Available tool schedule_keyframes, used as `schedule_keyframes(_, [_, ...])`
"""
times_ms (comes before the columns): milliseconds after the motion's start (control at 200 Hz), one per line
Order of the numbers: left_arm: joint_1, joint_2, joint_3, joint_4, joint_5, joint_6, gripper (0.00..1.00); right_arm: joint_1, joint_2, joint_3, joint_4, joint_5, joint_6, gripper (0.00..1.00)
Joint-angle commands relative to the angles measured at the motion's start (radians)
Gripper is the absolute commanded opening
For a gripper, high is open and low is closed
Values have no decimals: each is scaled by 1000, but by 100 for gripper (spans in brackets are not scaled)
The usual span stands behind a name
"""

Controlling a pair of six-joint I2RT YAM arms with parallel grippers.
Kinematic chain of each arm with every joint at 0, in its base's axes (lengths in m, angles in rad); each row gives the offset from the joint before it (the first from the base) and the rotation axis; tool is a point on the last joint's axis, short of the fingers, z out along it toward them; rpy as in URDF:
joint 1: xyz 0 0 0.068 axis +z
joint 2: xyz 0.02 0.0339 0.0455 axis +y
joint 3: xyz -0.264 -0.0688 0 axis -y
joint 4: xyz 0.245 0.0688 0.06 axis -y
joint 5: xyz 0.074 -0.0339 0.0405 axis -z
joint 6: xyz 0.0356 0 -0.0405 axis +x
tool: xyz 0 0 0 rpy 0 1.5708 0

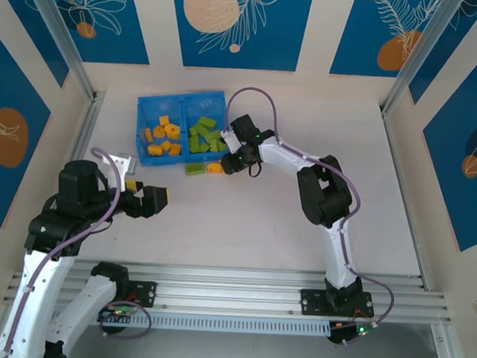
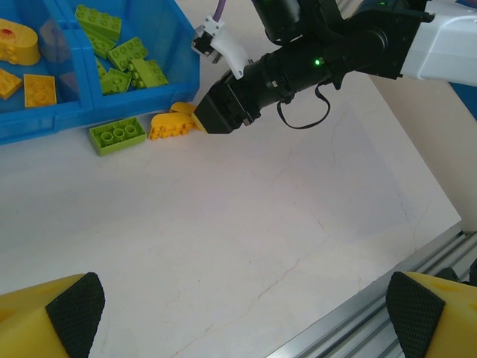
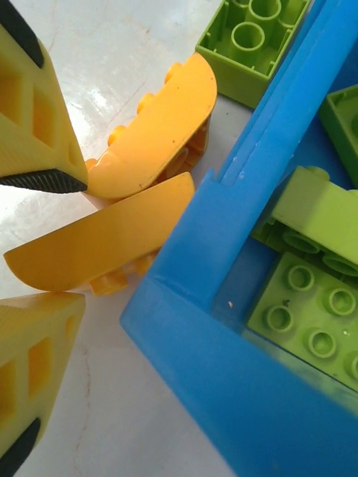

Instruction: Sort the legos into containers by color

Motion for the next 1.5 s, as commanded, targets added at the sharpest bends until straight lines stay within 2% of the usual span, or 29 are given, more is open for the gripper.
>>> schedule_keyframes(0, [8,-15,-9,-6,0,-13,100,12,21,18,-52,-36,7,41])
schedule_keyframes(135, [9,-15,-9,-6,-3,-13,100,18,-29,-54,-38,-36,19,39])
schedule_keyframes(365, [8,-11,-21,7,4,-16,100,48,-101,-138,-7,-29,84,41])
schedule_keyframes(475, [8,-4,-25,10,14,-17,100,68,-88,-131,12,36,104,42])
schedule_keyframes(560, [7,-3,-22,8,20,-15,100,73,-64,-94,14,145,126,51])
schedule_keyframes(635, [8,-3,-17,0,21,-10,100,70,-41,-45,-2,238,154,54])
schedule_keyframes(730, [8,-5,-8,-13,21,-2,100,64,-32,-15,0,295,176,56])
schedule_keyframes(800, [9,-7,-2,-21,19,5,100,60,-35,-12,18,280,177,57])
schedule_keyframes(905, [8,-11,0,-24,16,3,100,58,-30,-14,44,163,163,59])
schedule_keyframes(1015, [8,-9,0,-22,19,2,100,56,8,13,30,72,173,57])
schedule_keyframes(1210, [8,-6,-4,-24,22,2,100,58,39,15,32,29,217,48])
schedule_keyframes(1300, [7,-6,-8,-18,22,-3,100,61,40,7,27,32,222,41])
schedule_keyframes(1385, [7,-6,-10,-15,19,-6,100,65,17,-19,34,46,217,30])
schedule_keyframes(1490, [8,-7,-9,-9,15,-12,100,73,-39,-56,41,69,216,26])
